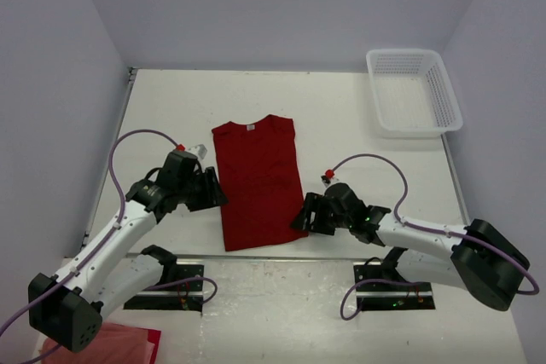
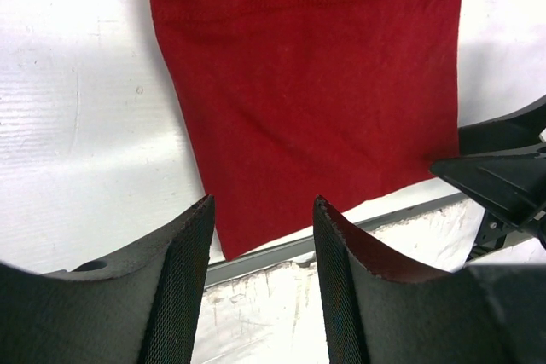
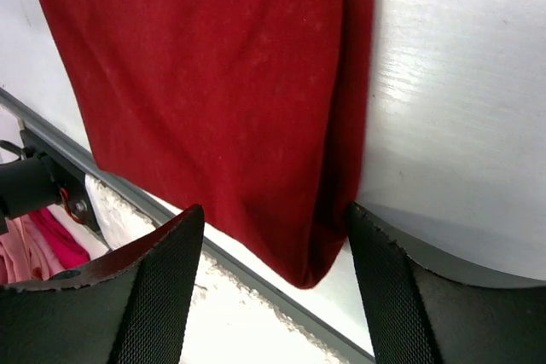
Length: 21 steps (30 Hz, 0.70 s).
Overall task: Fold and stack the t-shirts
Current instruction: Grab one side of the 2/3 rectangular tshirt with both arms
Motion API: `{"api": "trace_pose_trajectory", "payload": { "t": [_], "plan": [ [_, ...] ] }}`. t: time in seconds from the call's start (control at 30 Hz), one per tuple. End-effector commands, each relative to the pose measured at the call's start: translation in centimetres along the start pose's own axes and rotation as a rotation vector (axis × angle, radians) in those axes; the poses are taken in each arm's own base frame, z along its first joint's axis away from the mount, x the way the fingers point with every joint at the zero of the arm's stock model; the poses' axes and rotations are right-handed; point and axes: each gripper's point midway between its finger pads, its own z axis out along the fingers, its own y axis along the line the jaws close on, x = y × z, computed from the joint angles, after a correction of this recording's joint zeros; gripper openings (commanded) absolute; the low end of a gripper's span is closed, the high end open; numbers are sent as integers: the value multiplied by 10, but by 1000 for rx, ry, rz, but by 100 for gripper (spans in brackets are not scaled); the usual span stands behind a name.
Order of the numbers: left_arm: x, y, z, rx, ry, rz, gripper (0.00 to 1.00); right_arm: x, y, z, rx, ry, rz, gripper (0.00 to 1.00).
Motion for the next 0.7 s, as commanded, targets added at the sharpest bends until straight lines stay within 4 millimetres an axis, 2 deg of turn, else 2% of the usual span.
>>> {"api": "trace_pose_trajectory", "payload": {
  "t": [0.0, 0.1, 0.13, 0.23, 0.33, 0.37, 0.43, 0.57, 0.6, 0.67],
  "plan": [
    [1, 1, -4, -28, 16, -11, 51, 18, -39, -3, 128, 29, 45, 67],
    [8, 7, -1, -53, 54, -20, 49, 16, -41, -6, 137, 11, 48, 63],
    [12, 9, -1, -64, 70, -27, 48, 15, -40, -6, 135, 8, 49, 56],
    [15, 14, -2, -86, 82, -30, 44, 18, -42, -5, 128, 12, 58, 49],
    [19, 16, -1, -90, 99, -28, 44, 23, -49, 0, 144, 27, 65, 48],
    [22, 17, -1, -94, 112, -31, 44, 20, -42, 3, 116, 20, 64, 47],
    [25, 18, 0, -95, 132, -28, 44, 26, -47, 7, 127, 44, 71, 45],
    [36, 20, 3, -91, 175, -35, 44, 29, -49, 12, 123, 61, 76, 37],
    [39, 19, 3, -84, 186, -37, 45, 30, -48, 11, 120, 66, 78, 28],
    [46, 20, 4, -75, 216, -44, 45, 29, -46, 10, 111, 60, 84, 16]
  ]
}}
